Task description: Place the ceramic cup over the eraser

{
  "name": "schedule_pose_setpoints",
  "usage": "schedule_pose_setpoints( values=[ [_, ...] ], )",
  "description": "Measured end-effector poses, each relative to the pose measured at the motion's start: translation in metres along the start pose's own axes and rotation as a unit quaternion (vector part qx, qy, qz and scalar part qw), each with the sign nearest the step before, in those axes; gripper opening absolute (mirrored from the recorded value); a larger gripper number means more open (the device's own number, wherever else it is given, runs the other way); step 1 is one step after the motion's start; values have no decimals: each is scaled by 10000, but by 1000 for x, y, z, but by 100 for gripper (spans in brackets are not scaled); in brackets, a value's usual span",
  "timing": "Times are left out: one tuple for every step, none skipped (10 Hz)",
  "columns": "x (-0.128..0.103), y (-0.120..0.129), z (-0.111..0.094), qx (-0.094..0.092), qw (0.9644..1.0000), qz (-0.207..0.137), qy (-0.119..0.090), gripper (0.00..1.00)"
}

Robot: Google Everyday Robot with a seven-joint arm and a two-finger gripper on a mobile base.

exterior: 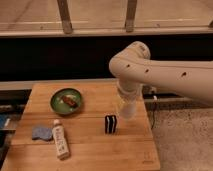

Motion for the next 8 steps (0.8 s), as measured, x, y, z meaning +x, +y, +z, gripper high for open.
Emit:
schedule_pose_setpoints(
  values=[
    [2, 7, -1, -12, 10000, -72, -24, 0],
    [3, 13, -2, -21, 9999, -128, -46, 0],
    [4, 23, -3, -38, 9997, -227, -70, 0],
    [4, 32, -3, -56, 9994, -318, -88, 0],
    [3, 40, -3, -70, 9991, -406, -111, 0],
    [2, 46, -3, -77, 9988, -475, -121, 0],
    [-1, 53, -4, -87, 9983, -555, -158, 0],
    [-1, 57, -4, -88, 9980, -601, -166, 0]
  ],
)
